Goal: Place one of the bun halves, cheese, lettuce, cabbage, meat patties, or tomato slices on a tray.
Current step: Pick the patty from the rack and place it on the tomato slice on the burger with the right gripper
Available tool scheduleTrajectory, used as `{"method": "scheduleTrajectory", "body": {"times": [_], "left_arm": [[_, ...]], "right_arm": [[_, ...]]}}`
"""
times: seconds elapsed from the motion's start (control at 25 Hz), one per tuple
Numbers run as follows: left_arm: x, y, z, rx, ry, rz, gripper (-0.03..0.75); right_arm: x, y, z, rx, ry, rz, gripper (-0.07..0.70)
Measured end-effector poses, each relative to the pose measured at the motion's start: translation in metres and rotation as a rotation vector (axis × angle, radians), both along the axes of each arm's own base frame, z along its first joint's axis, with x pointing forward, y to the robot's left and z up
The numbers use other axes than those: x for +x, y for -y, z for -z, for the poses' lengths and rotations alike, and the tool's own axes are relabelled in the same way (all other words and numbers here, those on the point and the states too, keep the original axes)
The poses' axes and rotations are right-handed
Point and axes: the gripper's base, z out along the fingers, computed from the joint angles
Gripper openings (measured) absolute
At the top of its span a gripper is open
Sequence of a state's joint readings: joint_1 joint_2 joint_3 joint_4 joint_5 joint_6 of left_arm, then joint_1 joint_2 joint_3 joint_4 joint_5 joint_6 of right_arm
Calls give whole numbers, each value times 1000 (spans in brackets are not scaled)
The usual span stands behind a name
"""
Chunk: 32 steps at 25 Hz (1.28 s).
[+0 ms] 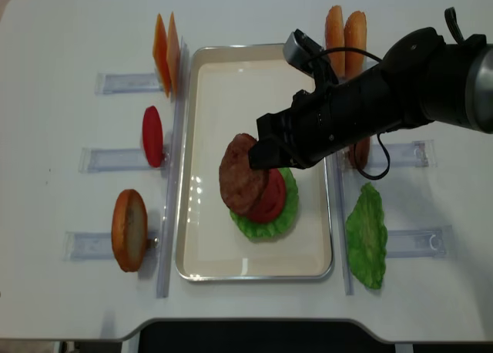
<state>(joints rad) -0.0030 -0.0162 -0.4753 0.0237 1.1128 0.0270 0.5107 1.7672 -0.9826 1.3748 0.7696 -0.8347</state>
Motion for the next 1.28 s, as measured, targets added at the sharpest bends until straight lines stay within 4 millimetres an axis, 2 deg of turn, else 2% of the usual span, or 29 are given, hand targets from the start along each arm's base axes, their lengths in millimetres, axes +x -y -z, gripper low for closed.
{"method": "scheduleTrajectory", "body": {"times": [0.16,0.6,0.8,1.28], "left_arm": [[0,0,0,1,0,0,-7],[0,0,0,1,0,0,-7],[0,0,0,2,0,1,-7],[0,0,0,8,0,5,-7]], "right_arm": [[4,4,6,-4,-18,6,109],[3,4,7,3,-17,-21,109],[5,5,18,-2,-58,-31,109],[11,15,17,13,-68,-12,109]]}}
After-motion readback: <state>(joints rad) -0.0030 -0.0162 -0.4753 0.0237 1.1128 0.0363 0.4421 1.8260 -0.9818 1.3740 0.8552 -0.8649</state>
